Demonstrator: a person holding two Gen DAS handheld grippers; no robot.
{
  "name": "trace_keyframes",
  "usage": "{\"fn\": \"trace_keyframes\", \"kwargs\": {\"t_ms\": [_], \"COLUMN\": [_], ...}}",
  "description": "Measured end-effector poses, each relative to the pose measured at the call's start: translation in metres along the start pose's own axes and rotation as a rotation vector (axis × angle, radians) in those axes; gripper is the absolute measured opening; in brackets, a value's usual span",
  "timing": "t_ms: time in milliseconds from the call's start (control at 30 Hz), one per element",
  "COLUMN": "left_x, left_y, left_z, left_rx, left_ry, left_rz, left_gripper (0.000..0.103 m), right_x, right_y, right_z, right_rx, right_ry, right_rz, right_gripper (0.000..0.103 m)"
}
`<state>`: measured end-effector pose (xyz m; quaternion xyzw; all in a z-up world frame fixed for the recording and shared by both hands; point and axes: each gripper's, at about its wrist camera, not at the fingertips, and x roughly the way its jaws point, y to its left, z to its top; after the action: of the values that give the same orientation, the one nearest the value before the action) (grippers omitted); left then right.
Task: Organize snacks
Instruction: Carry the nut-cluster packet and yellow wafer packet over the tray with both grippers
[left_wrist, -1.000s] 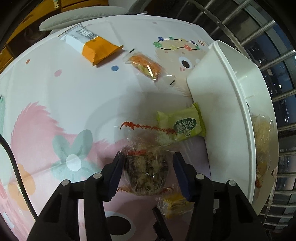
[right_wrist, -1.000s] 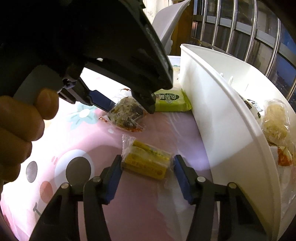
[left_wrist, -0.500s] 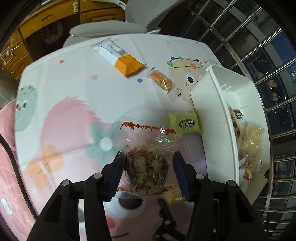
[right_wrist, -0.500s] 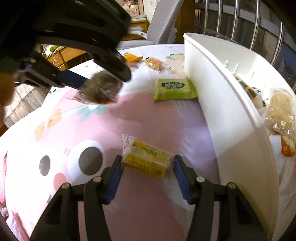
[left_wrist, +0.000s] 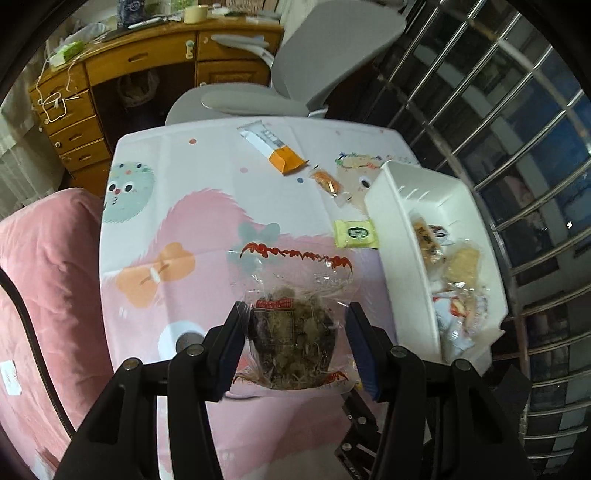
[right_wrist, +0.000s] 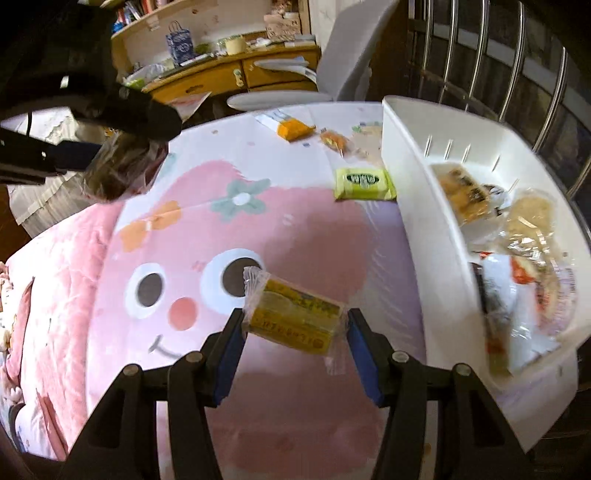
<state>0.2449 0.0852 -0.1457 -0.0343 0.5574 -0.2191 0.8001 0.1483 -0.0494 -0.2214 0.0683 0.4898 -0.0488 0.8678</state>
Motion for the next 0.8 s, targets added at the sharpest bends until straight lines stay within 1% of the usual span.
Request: {"fn": "trace_keyframes", "kwargs": {"t_ms": [67,133,233,333,400,500,633,800], "left_x": [-0.011,-0.022,-0.034,-0.045,-0.052,-0.06,-0.061,-0.06], "left_y": [0.001,0.001,0.0,-0.001,-0.003,-0.012,-0.027,-0.06], "left_z": [-0.009,-0.02,-0.033,-0.042,-0.046,-0.049,-0.051,-0.057], "left_rx": [-0.006,-0.007,-0.001,-0.018,-0.014,0.01,0.027,0.075], "left_ry": [-0.015,-0.028,-0.035,-0.028,-0.034,-0.055,-0.064,-0.093], "left_rz": [-0.017,-0.032,-0.047,-0.066,-0.081,-0.084,-0.105,-0.123], "left_gripper": [0.052,0.052,0.052,0.052,0.052,0.052,0.052,0.053], "right_x": [-0.015,-0.034,-0.056,-0.073,-0.083,-0.096,-0.11,-0.122], "right_y": [0.009,0.015,0.014,0.008,0.002,-0.008,-0.027,-0.057], "right_z": [-0.004,-0.016,-0.024,-0.028,-0.03,-0.032,-0.035,-0.033], "right_rx": [-0.009,-0.013,-0.002,0.022,0.043,0.066,0.091,0.09], "right_ry": [-0.018,-0.034,-0.052,-0.063,-0.067,-0.074,-0.08,-0.084], "right_rz": [-0.004,-0.011,-0.028,-0.034,-0.04,-0.053,-0.065,-0.057], "right_gripper": [0.055,0.055,0.055,0.055,0.055,0.055,0.055,0.056]}}
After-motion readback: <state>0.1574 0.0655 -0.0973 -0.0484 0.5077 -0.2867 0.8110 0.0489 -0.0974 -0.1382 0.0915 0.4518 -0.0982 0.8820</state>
